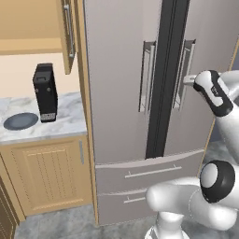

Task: Move the hot dog bun to the plate on the dining table and place the condiment next to that plate. Then navigate to the fridge and take the sausage and place it on the plate as well.

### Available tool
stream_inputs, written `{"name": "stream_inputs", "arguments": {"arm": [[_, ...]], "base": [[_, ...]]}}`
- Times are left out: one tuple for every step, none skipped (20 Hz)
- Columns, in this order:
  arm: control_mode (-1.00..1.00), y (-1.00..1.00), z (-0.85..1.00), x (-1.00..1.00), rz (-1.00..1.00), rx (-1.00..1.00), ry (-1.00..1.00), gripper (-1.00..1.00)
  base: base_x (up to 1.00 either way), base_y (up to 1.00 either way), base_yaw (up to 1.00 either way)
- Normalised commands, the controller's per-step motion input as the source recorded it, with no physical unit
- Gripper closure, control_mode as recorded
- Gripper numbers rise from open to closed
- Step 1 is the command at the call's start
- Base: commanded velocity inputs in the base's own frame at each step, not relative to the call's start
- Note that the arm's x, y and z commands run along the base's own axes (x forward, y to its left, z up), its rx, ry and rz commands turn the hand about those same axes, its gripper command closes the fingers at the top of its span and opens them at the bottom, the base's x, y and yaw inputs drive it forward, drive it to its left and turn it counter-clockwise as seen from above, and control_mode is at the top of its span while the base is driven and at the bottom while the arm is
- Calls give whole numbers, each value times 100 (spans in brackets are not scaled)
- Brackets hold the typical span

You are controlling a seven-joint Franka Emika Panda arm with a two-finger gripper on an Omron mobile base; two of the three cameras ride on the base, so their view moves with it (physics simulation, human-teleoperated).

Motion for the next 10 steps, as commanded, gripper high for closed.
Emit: {"name": "stream_inputs", "arguments": {"arm": [[-100, 0, 0, 60, 0, 0, 0, -100], [-100, 0, 0, 67, 0, 0, 0, -100], [-100, 0, 0, 66, 0, 0, 0, -100], [-100, -3, 0, 63, 0, 0, 0, -100], [-100, -7, 0, 59, 0, 0, 0, -100], [-100, -17, 0, 56, 0, 0, 0, -100], [-100, -15, 0, 55, 0, 0, 0, -100], [-100, -15, 0, 56, 0, 0, 0, -100], [-100, -15, 0, 54, 0, 0, 0, -100], [-100, -20, 0, 53, 0, 0, 0, -100]], "base": [[0, 0, 0], [0, 0, 0], [0, 0, 0], [0, 0, 0], [0, 0, 0], [0, 0, 0], [0, 0, 0], [0, 0, 0], [0, 0, 0], [0, 0, 0]]}}
